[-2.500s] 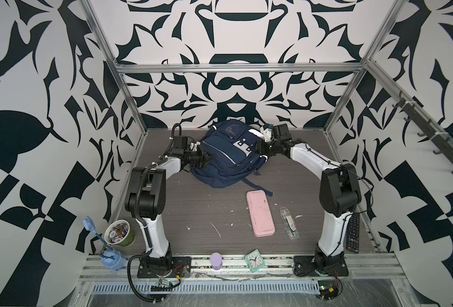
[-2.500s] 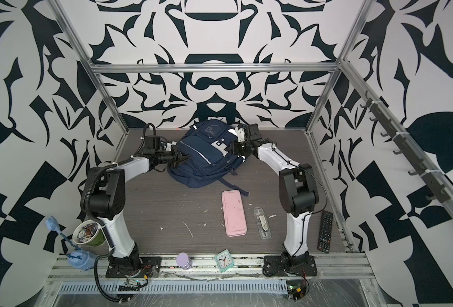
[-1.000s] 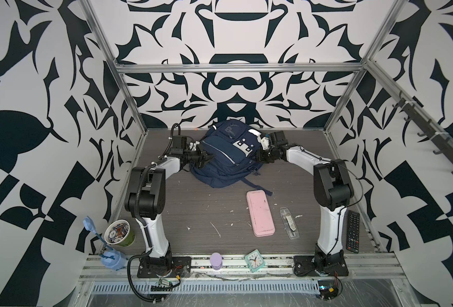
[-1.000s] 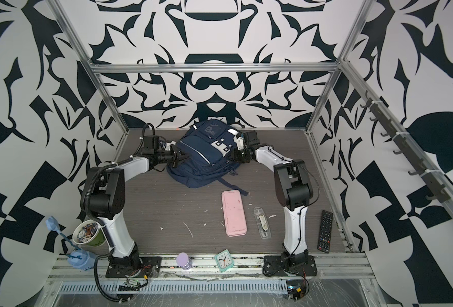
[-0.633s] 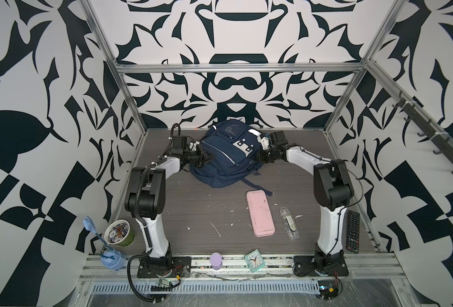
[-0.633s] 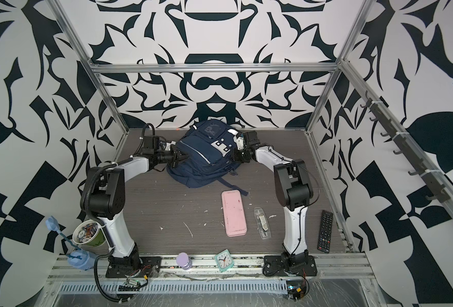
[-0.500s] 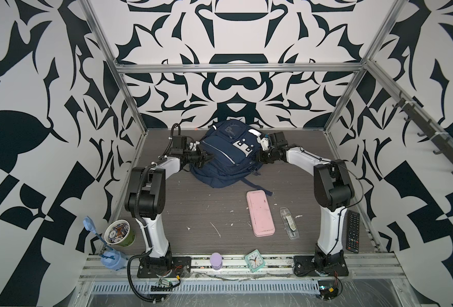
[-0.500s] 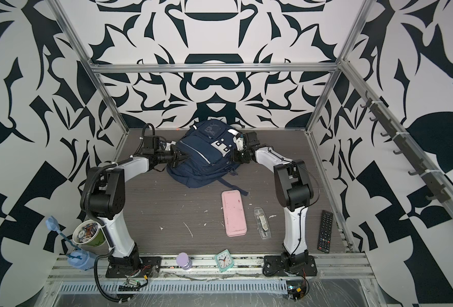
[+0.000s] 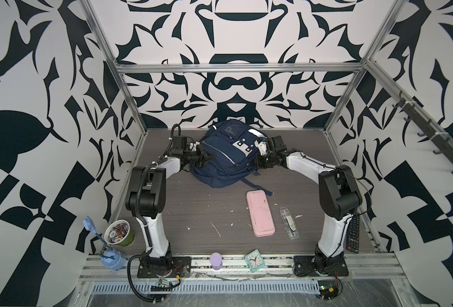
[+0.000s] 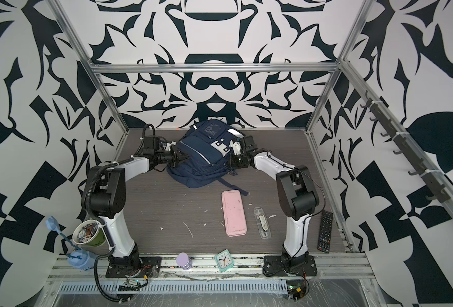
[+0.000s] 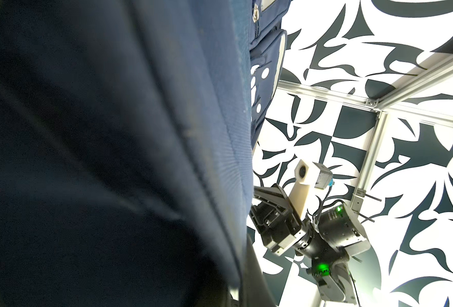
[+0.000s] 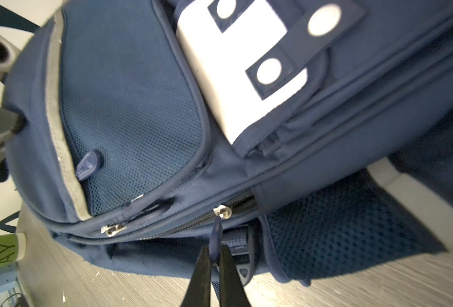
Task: Pack books, pencil case, and school supplies into a backpack
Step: Unzip the student bag at the top-center of the table.
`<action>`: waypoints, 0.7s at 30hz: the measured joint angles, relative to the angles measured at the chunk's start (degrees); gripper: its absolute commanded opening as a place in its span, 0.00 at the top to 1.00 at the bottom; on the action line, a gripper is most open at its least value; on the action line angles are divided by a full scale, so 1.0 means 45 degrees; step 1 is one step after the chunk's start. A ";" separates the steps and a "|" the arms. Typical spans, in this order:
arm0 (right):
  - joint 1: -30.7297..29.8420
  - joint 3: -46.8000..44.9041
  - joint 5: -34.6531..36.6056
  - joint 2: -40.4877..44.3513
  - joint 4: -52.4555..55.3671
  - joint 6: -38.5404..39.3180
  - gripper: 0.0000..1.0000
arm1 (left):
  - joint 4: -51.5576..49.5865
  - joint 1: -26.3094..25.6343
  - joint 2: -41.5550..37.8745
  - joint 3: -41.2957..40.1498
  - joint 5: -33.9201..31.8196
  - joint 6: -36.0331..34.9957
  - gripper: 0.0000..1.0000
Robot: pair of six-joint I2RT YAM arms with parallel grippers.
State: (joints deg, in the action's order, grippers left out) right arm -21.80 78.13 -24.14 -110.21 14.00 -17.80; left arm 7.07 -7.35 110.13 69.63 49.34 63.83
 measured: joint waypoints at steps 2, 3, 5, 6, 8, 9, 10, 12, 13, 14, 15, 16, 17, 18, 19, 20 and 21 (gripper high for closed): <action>-0.0180 -0.0097 0.0189 0.0024 -0.0010 0.0000 0.93 | 0.0010 -0.0015 0.0000 0.0005 -0.0005 0.0019 0.99; -0.0272 -0.0155 0.0272 0.0058 -0.0019 0.0005 0.94 | 0.0010 -0.0029 0.0000 0.0005 -0.0010 0.0049 1.00; -0.0481 -0.0214 0.0432 0.0107 -0.0019 -0.0015 0.94 | 0.0019 -0.0044 0.0010 0.0024 -0.0010 0.0068 1.00; -0.0617 -0.0228 0.0539 0.0136 -0.0019 -0.0015 0.95 | 0.0039 -0.0073 0.0015 0.0024 -0.0015 0.0092 0.99; -0.0894 -0.0316 0.0758 0.0291 -0.0015 -0.0019 0.96 | 0.0068 -0.0121 0.0024 0.0029 -0.0015 0.0117 0.99; -0.1064 -0.0369 0.0860 0.0398 0.0019 -0.0019 0.97 | 0.0078 -0.0136 0.0024 0.0029 -0.0015 0.0151 1.00; -0.1229 -0.0403 0.0918 0.0505 0.0068 -0.0024 0.97 | 0.0078 -0.0155 0.0024 0.0049 -0.0019 0.0160 1.00; -0.1651 -0.0403 0.1059 0.0743 0.0219 -0.0034 0.98 | 0.0078 -0.0219 0.0029 0.0151 -0.0044 0.0194 1.00; -0.1841 -0.0403 0.1127 0.0850 0.0267 -0.0049 0.98 | 0.0078 -0.0243 0.0029 0.0209 -0.0053 0.0204 0.99; -0.2074 -0.0403 0.1200 0.0981 0.0330 -0.0058 0.99 | 0.0078 -0.0272 0.0029 0.0282 -0.0063 0.0219 0.99; -0.2278 -0.0403 0.1248 0.1103 0.0393 -0.0063 0.99 | 0.0073 -0.0311 0.0029 0.0355 -0.0073 0.0248 0.99; -0.2453 -0.0403 0.1302 0.1219 0.0452 -0.0092 0.99 | 0.0073 -0.0340 0.0029 0.0413 -0.0087 0.0257 0.99; -0.2633 -0.0403 0.1331 0.1345 0.0500 -0.0117 0.99 | 0.0058 -0.0379 0.0029 0.0476 -0.0102 0.0277 1.00; -0.2817 -0.0403 0.1345 0.1481 0.0534 -0.0165 0.99 | 0.0058 -0.0432 0.0029 0.0520 -0.0112 0.0291 0.99; -0.2968 -0.0403 0.1379 0.1583 0.0539 -0.0228 0.99 | 0.0044 -0.0481 0.0029 0.0554 -0.0117 0.0291 0.99; -0.3128 -0.0403 0.1428 0.1695 0.0539 -0.0282 0.99 | 0.0029 -0.0544 0.0029 0.0573 -0.0136 0.0296 0.99; -0.3283 -0.0398 0.1491 0.1802 0.0539 -0.0325 0.99 | 0.0005 -0.0622 0.0029 0.0588 -0.0175 0.0291 0.99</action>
State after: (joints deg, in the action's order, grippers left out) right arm -36.58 76.34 -17.43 -102.10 16.43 -19.27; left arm 7.09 -10.15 110.26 72.27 48.56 65.14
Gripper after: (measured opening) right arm 0.073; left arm 0.075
